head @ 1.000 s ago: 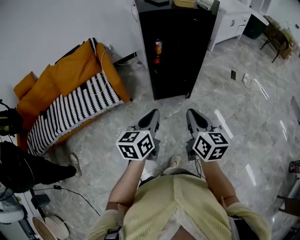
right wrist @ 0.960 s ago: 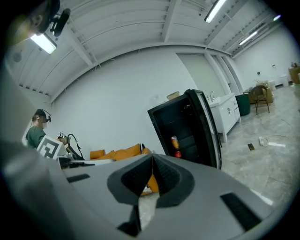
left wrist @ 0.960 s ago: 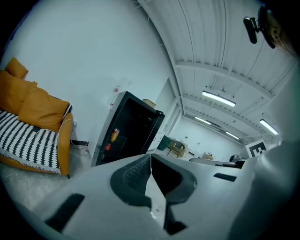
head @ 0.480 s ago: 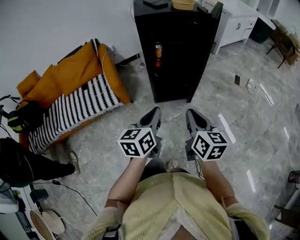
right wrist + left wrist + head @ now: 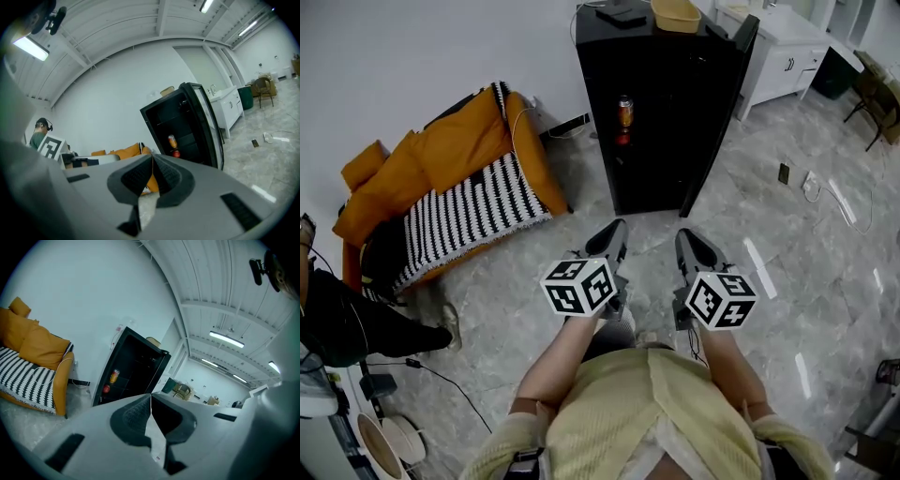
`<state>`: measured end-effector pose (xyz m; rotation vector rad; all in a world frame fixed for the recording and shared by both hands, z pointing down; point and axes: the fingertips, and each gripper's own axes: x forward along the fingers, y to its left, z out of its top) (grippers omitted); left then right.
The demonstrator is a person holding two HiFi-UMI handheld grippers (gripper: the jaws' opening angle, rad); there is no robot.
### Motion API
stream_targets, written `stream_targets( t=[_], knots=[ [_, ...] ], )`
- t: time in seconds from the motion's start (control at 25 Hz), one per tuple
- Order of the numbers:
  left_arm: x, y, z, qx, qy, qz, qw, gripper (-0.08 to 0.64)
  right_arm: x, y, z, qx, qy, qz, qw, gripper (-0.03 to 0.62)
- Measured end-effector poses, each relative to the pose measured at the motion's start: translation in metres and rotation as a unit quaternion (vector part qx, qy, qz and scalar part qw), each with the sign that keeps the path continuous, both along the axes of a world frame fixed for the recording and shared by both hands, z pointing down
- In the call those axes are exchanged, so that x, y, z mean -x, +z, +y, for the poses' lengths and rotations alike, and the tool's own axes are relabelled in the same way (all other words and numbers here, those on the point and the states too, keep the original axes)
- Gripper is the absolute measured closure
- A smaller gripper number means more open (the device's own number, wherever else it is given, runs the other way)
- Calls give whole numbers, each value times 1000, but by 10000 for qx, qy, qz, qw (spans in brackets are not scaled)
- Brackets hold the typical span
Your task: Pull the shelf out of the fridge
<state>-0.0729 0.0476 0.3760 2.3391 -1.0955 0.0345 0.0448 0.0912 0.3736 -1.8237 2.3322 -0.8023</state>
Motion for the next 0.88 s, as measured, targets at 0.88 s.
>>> stream_targets(
  t=[0.88],
  knots=[
    [-22,7,-122,228,387,254,9987,534,-5,4,-111,254,273,155,9992,561]
  ],
)
